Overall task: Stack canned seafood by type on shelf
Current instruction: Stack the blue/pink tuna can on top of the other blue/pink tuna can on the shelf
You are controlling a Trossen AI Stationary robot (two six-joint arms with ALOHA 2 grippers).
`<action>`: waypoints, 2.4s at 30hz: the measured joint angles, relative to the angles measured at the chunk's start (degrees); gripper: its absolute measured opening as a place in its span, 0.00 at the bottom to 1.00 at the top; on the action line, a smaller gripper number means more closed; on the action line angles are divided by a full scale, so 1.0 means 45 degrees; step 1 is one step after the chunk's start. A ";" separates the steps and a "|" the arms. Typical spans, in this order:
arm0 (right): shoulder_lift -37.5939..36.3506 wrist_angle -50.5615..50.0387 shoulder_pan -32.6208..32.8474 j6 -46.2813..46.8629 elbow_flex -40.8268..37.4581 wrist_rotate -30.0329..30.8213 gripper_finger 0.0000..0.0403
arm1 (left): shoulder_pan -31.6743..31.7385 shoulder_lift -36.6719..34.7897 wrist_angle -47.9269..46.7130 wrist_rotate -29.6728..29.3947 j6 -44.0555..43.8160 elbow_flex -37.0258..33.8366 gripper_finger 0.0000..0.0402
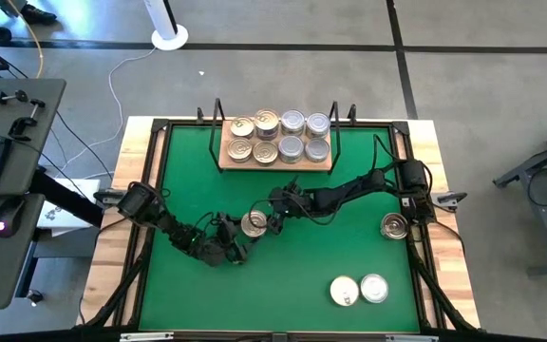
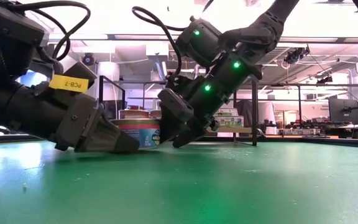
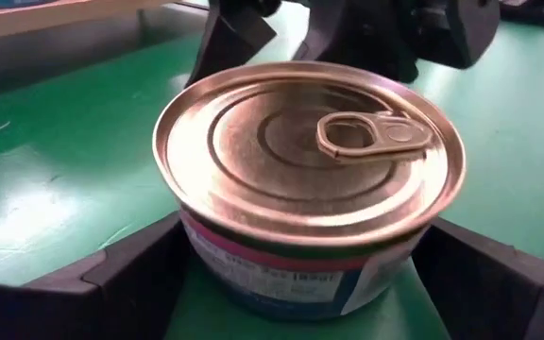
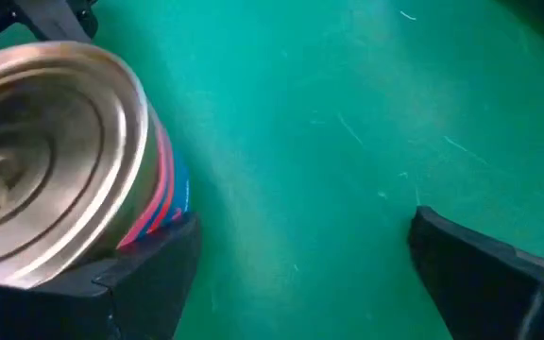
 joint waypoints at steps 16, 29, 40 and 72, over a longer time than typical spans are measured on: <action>-0.0015 -0.0320 0.0019 -0.0170 0.0083 -0.0044 0.91 | -0.0504 0.0011 -0.0015 -0.0398 0.1508 0.0308 0.77; -0.0505 -0.2177 0.0039 -0.0126 0.0078 0.0224 0.91 | -0.1253 -0.0033 -0.0917 -0.1332 0.0854 0.0318 0.75; -0.0544 -0.2120 0.0083 -0.0058 0.0055 0.0481 0.91 | -0.0898 -0.0062 -0.1279 0.0026 0.0236 0.0313 0.85; -0.1044 -0.2580 0.0151 0.1195 0.0024 0.0607 0.91 | -0.0350 -0.0111 -0.0550 0.0790 0.0774 0.0269 0.93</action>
